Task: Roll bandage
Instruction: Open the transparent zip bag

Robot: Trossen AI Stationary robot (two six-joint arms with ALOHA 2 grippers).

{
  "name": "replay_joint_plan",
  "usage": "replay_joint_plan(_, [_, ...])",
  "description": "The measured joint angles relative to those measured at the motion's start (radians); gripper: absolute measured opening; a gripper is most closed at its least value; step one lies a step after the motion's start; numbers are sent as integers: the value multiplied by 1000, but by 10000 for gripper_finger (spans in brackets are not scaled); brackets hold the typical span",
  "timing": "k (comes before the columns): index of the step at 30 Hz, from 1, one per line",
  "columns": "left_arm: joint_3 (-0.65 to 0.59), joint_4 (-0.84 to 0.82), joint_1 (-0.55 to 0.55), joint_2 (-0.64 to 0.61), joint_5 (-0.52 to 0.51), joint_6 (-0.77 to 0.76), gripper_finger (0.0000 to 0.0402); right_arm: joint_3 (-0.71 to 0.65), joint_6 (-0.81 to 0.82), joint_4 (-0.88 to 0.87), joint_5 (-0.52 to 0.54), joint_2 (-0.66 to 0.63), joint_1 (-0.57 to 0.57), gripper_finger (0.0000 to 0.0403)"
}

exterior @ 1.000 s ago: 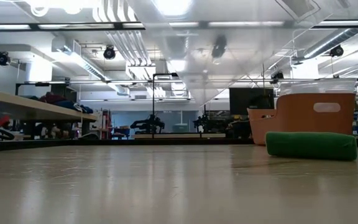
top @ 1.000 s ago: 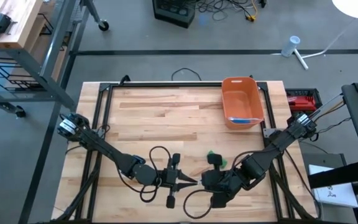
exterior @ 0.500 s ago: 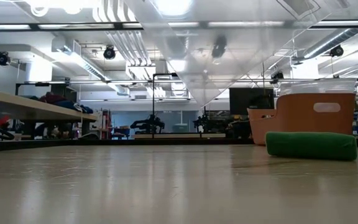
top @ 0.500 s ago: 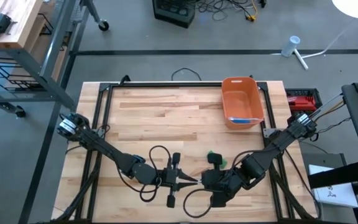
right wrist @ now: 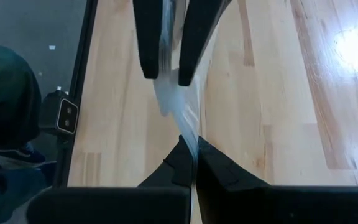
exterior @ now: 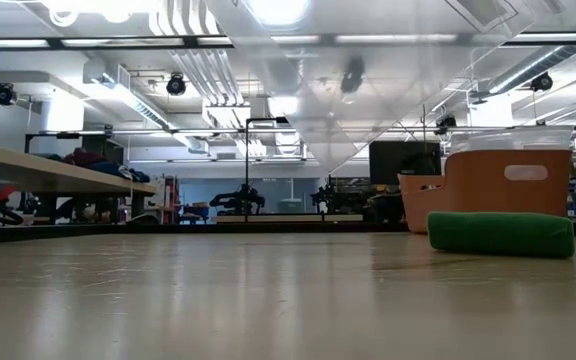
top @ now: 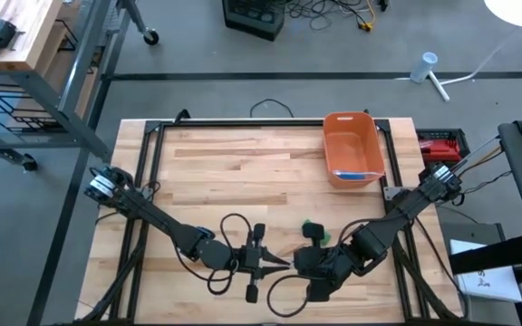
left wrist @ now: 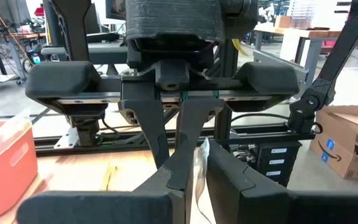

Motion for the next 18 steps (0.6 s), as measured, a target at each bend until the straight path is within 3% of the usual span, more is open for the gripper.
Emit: replay_joint_plan(18, [0,25,3,8,2,17,11,0,-4,1,0,0,0,0])
